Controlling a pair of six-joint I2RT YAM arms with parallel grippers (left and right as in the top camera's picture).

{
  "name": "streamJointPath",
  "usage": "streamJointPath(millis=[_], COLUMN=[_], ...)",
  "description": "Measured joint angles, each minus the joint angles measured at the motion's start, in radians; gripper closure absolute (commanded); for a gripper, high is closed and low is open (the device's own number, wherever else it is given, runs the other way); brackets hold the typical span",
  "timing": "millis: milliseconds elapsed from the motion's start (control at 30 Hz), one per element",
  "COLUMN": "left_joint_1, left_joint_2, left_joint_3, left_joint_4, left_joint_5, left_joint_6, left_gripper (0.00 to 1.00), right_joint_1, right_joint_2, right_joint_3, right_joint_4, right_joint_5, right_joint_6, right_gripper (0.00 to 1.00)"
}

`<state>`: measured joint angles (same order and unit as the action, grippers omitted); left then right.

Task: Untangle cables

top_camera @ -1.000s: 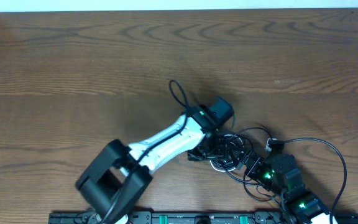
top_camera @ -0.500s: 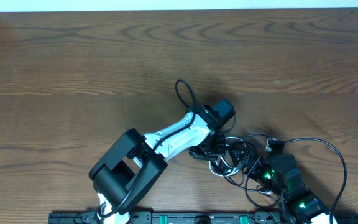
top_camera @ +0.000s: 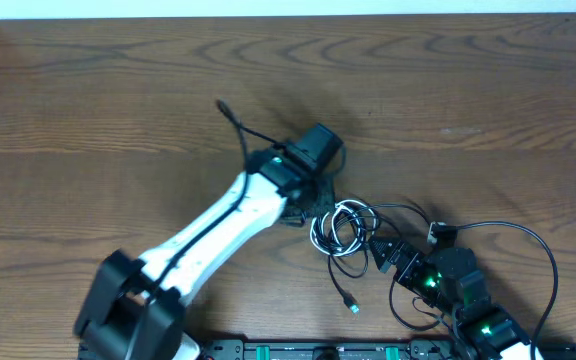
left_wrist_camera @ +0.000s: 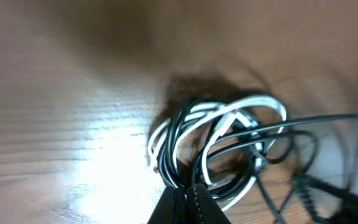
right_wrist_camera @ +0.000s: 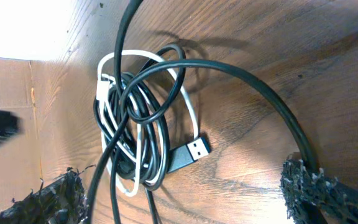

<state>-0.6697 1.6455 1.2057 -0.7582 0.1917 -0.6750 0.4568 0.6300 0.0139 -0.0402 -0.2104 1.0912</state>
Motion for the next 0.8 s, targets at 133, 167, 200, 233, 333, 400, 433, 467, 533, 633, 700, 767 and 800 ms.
streamJointPath(millis=[133, 167, 200, 233, 333, 400, 433, 467, 533, 633, 700, 767, 800], left_joint_1=[0.038, 0.050, 0.060, 0.071, 0.102, 0.118, 0.126, 0.131, 0.138, 0.139, 0.138, 0.139, 0.138], left_joint_2=[-0.079, -0.103, -0.123, -0.145, -0.212, -0.249, -0.266, -0.279, -0.299, -0.305, -0.300, -0.294, -0.288], left_joint_3=[0.000, 0.000, 0.000, 0.000, 0.001, 0.001, 0.001, 0.001, 0.001, 0.001, 0.001, 0.001, 0.001], left_joint_4=[0.005, 0.014, 0.026, 0.042, 0.099, 0.138, 0.160, 0.176, 0.200, 0.213, 0.208, 0.193, 0.178], left_joint_5=[-0.009, -0.011, -0.011, -0.011, -0.012, -0.012, -0.011, -0.012, -0.012, -0.012, -0.011, -0.011, -0.010], left_joint_6=[0.000, 0.000, 0.000, 0.000, 0.000, -0.001, -0.004, -0.011, -0.035, -0.083, -0.116, -0.145, -0.161], left_gripper=[0.92, 0.92, 0.93, 0.93, 0.92, 0.93, 0.93, 0.92, 0.92, 0.92, 0.92, 0.93, 0.92], right_joint_1=[0.000, 0.000, 0.000, 0.000, 0.000, 0.000, 0.000, 0.000, 0.000, 0.000, 0.000, 0.000, 0.000], right_joint_2=[0.000, 0.000, 0.000, 0.000, 0.000, 0.000, 0.000, 0.000, 0.000, 0.000, 0.000, 0.000, 0.000], right_joint_3=[0.000, 0.000, 0.000, 0.000, 0.000, 0.000, 0.000, 0.000, 0.000, 0.000, 0.000, 0.000, 0.000], right_joint_4=[0.000, 0.000, 0.000, 0.000, 0.000, 0.000, 0.000, 0.000, 0.000, 0.000, 0.000, 0.000, 0.000], right_joint_5=[0.000, 0.000, 0.000, 0.000, 0.000, 0.000, 0.000, 0.000, 0.000, 0.000, 0.000, 0.000, 0.000], right_joint_6=[0.000, 0.000, 0.000, 0.000, 0.000, 0.000, 0.000, 0.000, 0.000, 0.000, 0.000, 0.000, 0.000], right_gripper=[0.01, 0.01, 0.01, 0.01, 0.01, 0.01, 0.01, 0.01, 0.01, 0.01, 0.01, 0.01, 0.01])
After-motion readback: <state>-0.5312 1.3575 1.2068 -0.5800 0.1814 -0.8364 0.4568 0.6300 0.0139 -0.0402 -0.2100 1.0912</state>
